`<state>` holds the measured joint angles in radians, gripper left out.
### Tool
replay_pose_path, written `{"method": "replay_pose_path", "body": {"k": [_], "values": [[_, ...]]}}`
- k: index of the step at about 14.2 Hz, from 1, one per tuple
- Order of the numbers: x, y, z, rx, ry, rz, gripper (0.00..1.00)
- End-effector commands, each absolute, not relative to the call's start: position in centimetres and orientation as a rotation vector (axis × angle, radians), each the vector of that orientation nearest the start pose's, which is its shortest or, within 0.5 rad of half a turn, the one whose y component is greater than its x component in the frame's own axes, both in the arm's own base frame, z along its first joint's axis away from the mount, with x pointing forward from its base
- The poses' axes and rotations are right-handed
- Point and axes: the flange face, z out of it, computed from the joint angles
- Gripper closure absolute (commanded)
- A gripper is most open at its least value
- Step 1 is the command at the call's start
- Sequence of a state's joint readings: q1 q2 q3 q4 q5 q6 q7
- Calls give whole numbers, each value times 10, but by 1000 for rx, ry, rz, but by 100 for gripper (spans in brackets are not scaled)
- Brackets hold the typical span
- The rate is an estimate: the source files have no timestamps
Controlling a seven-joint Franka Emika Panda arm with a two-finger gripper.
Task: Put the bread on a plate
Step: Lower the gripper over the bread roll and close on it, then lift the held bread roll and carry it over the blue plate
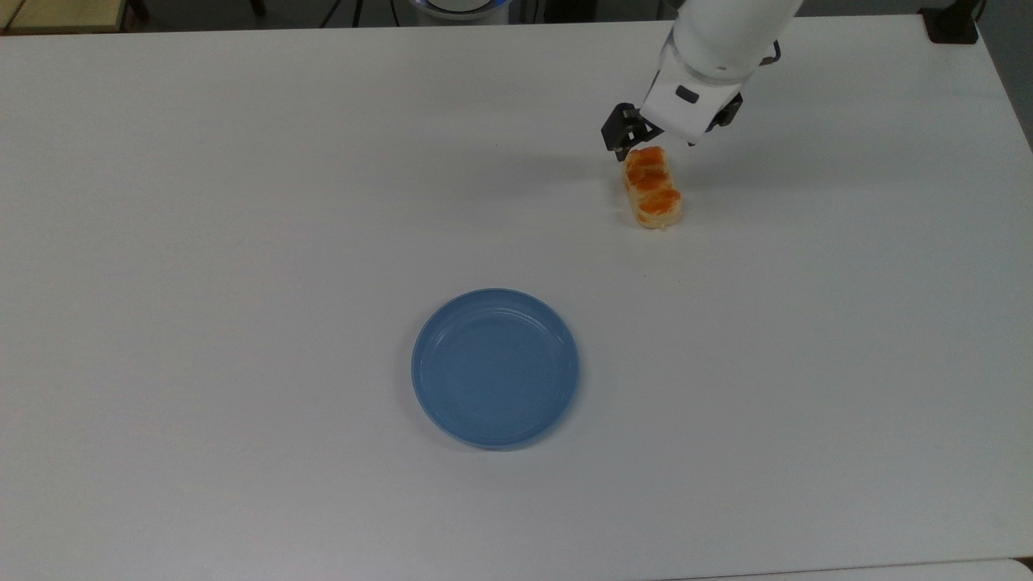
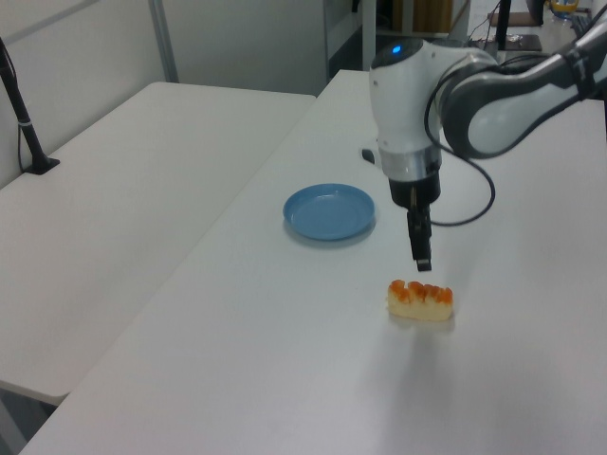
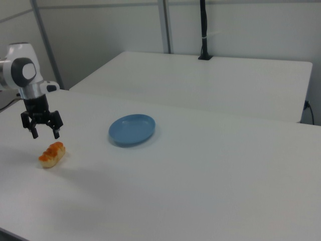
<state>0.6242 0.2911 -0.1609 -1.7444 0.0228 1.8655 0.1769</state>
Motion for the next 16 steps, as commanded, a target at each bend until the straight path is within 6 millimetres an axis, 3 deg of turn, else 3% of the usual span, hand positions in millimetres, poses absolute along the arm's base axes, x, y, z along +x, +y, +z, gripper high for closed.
{"method": "replay_pose_path", "body": {"k": [1,2,3,5,6,8,10,13,16], "values": [[551,302,352,-3183,-420,235,0],[553,308,326,-3195,-428,248,0],[555,308,312,-3203,-434,253,0],[554,309,297,-3210,-443,261,0],[551,311,295,-3211,-451,271,10],[552,310,300,-3206,-455,261,52],[557,304,309,-3196,-437,247,73],[577,279,336,-3185,-370,172,74],[620,229,372,-3178,-296,41,73]]}}
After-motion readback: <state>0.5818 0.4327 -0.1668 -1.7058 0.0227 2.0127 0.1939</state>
